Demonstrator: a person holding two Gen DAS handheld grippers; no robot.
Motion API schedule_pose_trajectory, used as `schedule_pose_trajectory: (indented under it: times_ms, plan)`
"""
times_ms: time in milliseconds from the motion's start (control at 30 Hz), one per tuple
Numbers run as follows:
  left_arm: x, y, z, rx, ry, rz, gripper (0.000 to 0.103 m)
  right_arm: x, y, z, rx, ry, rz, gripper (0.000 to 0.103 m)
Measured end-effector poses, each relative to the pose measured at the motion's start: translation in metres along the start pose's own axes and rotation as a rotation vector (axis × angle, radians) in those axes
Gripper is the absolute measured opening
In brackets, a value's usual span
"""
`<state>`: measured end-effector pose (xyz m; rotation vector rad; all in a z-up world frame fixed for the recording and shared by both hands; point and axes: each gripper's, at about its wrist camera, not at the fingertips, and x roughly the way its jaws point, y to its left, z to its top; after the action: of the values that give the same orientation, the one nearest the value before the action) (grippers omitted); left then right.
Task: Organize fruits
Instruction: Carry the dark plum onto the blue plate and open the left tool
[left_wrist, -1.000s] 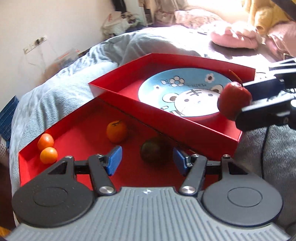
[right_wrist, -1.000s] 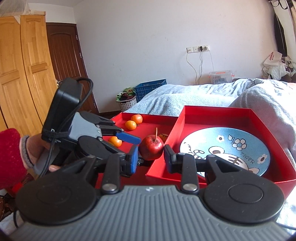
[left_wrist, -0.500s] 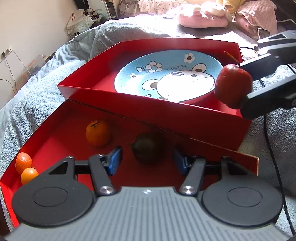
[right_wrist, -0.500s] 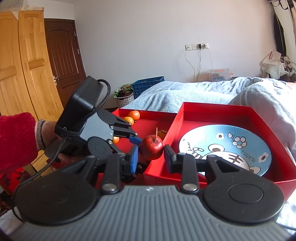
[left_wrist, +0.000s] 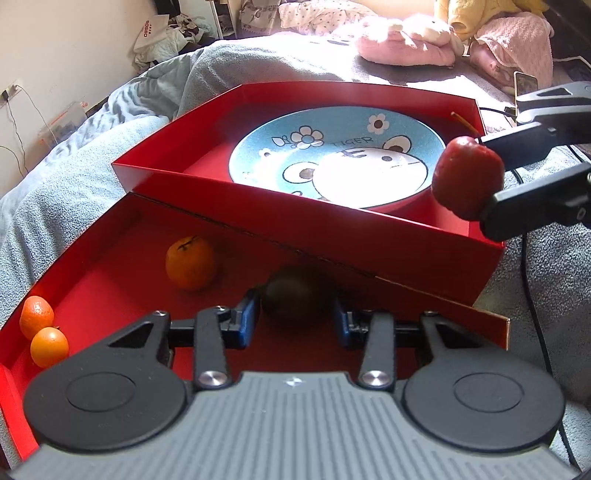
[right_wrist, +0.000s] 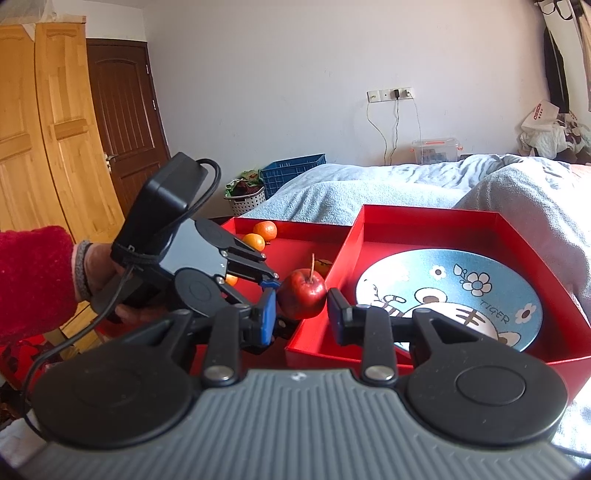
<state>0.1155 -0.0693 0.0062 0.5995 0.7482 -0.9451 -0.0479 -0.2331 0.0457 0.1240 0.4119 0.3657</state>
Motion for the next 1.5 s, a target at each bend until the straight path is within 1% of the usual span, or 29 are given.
schedule_pose_trajectory:
  times_ms: [133, 267, 433, 500, 567, 733, 933, 1067, 1100, 1200, 1333, 1400, 1500]
  plan:
    - [-0.010, -0.003, 0.001, -0.024, -0.005, 0.054, 0.047, -0.003, 0.000, -0.002, -0.007, -0.010, -0.008, 0.034]
    - [-0.027, -0.008, 0.003, -0.055, -0.018, 0.145, 0.047, -0.006, 0.000, -0.002, -0.012, -0.020, -0.015, 0.034]
    - [-0.053, -0.019, 0.006, -0.112, -0.056, 0.226, 0.047, -0.012, 0.000, 0.000, -0.011, -0.036, -0.023, 0.034]
    - [-0.062, -0.022, 0.009, -0.155, -0.072, 0.253, 0.047, -0.014, 0.001, 0.000, -0.014, -0.043, -0.025, 0.034]
    - [-0.070, -0.025, 0.016, -0.204, -0.087, 0.277, 0.047, -0.017, 0.001, 0.000, -0.013, -0.050, -0.029, 0.034]
    - [-0.079, -0.044, 0.045, -0.264, -0.127, 0.330, 0.047, -0.030, -0.002, 0.000, -0.007, -0.074, -0.061, 0.034]
    - [-0.065, -0.075, 0.094, -0.330, -0.178, 0.335, 0.047, -0.049, -0.023, 0.000, 0.021, -0.100, -0.140, 0.034]
    - [-0.039, -0.087, 0.117, -0.374, -0.163, 0.347, 0.047, -0.053, -0.038, 0.001, 0.024, -0.096, -0.186, 0.034]
    - [-0.030, -0.088, 0.120, -0.385, -0.160, 0.335, 0.047, -0.053, -0.042, 0.002, 0.026, -0.096, -0.196, 0.034]
    - [-0.008, -0.080, 0.120, -0.421, -0.141, 0.271, 0.047, -0.056, -0.057, -0.002, 0.049, -0.097, -0.219, 0.034]
    - [0.017, -0.078, 0.121, -0.370, -0.096, 0.275, 0.047, -0.057, -0.076, -0.010, 0.106, -0.086, -0.245, 0.034]
    - [0.027, -0.071, 0.119, -0.367, -0.084, 0.264, 0.047, -0.055, -0.084, -0.011, 0.136, -0.078, -0.242, 0.034]
    - [0.040, -0.061, 0.117, -0.373, -0.063, 0.252, 0.047, -0.049, -0.083, -0.010, 0.119, -0.070, -0.233, 0.034]
